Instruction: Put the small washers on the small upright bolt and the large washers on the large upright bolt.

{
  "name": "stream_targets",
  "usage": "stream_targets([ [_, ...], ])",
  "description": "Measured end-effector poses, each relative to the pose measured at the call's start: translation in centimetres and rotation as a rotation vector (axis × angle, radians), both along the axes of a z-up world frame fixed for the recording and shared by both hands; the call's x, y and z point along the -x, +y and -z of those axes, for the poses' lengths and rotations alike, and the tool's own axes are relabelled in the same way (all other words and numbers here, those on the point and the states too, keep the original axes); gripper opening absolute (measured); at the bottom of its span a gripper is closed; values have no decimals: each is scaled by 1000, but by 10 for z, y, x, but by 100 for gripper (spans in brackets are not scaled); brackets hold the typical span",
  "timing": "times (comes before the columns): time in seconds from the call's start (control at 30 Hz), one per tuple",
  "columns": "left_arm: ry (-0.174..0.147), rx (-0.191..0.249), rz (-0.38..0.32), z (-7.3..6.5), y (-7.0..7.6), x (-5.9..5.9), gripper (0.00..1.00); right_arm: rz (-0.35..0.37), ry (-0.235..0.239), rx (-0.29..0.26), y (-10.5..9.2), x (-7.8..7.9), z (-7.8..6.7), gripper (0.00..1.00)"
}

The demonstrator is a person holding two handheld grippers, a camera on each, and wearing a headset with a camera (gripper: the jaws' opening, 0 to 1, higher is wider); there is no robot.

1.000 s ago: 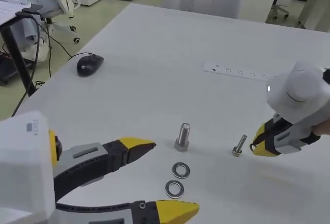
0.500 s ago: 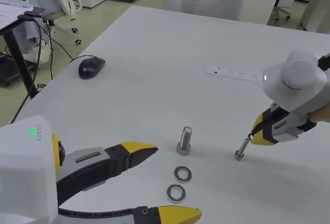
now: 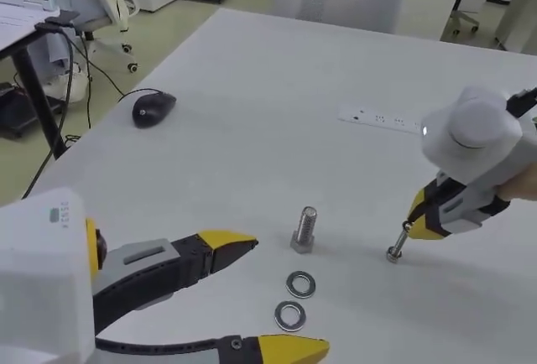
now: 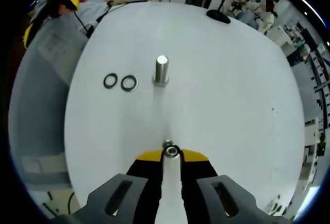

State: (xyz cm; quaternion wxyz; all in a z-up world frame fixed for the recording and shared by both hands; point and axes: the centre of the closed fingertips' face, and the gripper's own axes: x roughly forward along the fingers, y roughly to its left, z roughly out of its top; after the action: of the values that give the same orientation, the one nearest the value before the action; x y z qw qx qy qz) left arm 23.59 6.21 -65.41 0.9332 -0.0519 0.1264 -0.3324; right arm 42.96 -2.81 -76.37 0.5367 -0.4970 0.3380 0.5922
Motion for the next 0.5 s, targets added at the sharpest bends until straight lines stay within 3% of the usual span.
stream_targets([
  [0.5, 3, -1, -4, 1, 1, 0, 58, -7, 17, 34, 0, -2, 20, 12],
])
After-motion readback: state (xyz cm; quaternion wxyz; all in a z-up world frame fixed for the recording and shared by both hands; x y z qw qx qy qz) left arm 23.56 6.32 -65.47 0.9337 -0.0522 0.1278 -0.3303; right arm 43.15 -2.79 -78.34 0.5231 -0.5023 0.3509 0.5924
